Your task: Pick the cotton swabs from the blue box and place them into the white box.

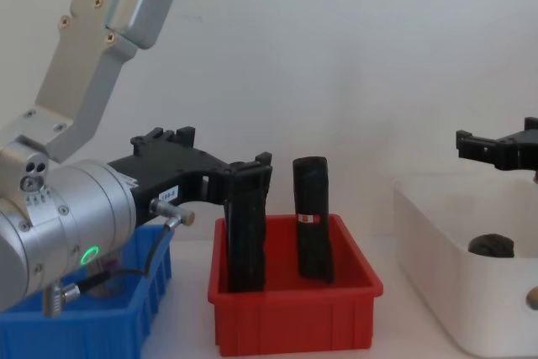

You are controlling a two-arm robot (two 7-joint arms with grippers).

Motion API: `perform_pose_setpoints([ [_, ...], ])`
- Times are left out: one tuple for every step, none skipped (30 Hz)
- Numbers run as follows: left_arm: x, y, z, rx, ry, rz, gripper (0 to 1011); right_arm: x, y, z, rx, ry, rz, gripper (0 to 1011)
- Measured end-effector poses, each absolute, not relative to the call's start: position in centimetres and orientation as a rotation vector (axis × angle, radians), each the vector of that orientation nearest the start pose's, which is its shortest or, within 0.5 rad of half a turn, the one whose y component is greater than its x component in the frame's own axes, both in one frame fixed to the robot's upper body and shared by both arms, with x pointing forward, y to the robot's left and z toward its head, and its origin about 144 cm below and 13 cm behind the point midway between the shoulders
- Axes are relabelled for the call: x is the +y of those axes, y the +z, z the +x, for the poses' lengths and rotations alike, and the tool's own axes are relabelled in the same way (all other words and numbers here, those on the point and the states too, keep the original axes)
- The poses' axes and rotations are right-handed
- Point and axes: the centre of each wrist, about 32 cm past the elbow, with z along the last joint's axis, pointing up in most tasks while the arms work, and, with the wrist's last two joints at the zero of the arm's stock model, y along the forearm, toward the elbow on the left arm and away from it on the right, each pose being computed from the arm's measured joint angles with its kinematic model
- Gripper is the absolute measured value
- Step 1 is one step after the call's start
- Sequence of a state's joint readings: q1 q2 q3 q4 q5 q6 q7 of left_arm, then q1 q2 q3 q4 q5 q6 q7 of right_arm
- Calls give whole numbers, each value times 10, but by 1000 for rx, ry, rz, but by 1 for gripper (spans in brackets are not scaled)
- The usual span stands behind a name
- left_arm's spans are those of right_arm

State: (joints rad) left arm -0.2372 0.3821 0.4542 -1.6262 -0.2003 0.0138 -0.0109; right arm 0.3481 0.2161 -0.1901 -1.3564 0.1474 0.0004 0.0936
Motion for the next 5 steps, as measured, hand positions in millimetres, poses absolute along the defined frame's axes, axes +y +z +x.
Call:
perform_pose_setpoints([
  [198,1204,492,-268,1124,61,1000,-247,1199,552,-163,-1344,-16,1002],
  [198,1204,492,-268,1124,61,1000,-247,1199,552,-163,-1344,-16,1002],
  [198,1204,492,-268,1124,61,1000,-247,1199,552,-163,-1344,-16,1002],
  [198,1204,492,-268,1124,61,1000,-247,1199,552,-163,-1344,-16,1002],
  [198,1204,492,-268,1124,61,1000,-247,1199,552,-163,-1344,-16,1002],
])
